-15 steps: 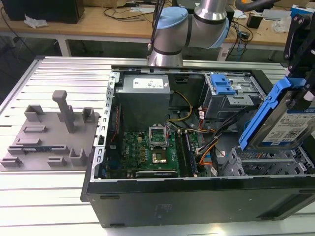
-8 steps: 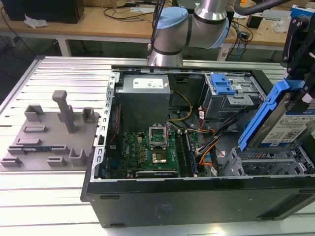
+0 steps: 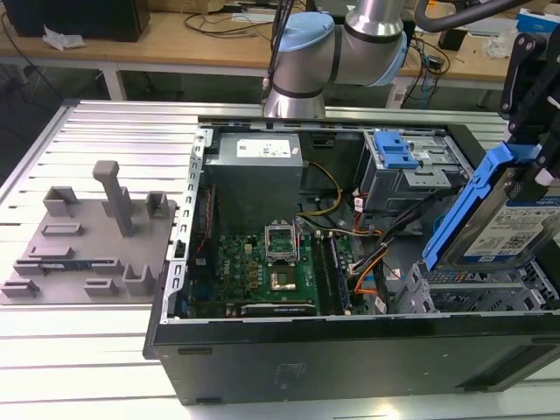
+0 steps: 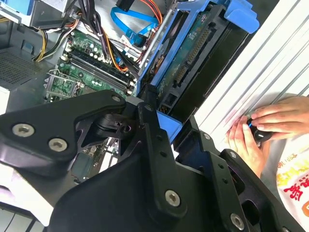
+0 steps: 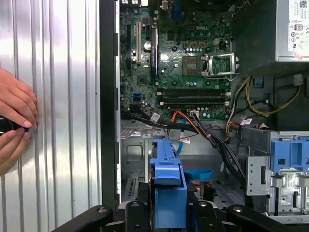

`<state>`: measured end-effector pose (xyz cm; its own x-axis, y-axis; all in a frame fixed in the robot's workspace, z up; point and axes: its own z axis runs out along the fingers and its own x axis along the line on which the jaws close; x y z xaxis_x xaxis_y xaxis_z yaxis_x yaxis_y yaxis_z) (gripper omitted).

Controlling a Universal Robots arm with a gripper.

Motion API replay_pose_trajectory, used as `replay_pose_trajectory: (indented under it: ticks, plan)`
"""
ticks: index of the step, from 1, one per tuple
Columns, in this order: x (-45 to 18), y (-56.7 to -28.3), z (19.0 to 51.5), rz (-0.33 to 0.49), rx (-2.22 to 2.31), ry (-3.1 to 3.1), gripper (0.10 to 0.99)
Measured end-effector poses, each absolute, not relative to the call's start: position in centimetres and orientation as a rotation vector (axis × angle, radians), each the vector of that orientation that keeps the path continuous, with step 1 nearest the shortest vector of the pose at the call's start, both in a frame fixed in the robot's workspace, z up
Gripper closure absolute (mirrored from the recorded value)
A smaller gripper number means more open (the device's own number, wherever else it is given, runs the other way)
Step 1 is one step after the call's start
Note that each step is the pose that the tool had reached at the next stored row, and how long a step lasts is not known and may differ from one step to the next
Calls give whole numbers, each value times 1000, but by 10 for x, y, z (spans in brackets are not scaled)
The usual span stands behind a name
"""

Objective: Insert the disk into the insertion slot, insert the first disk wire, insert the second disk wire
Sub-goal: 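Insert the disk into the insertion slot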

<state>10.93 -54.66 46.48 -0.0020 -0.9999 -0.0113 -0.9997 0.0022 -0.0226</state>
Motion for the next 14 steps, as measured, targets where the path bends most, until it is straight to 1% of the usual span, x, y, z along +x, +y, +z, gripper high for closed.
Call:
replay_pose_trajectory:
  ticks: [14]
  plan:
    - [109,-548,460,-13,-2202,2207,718]
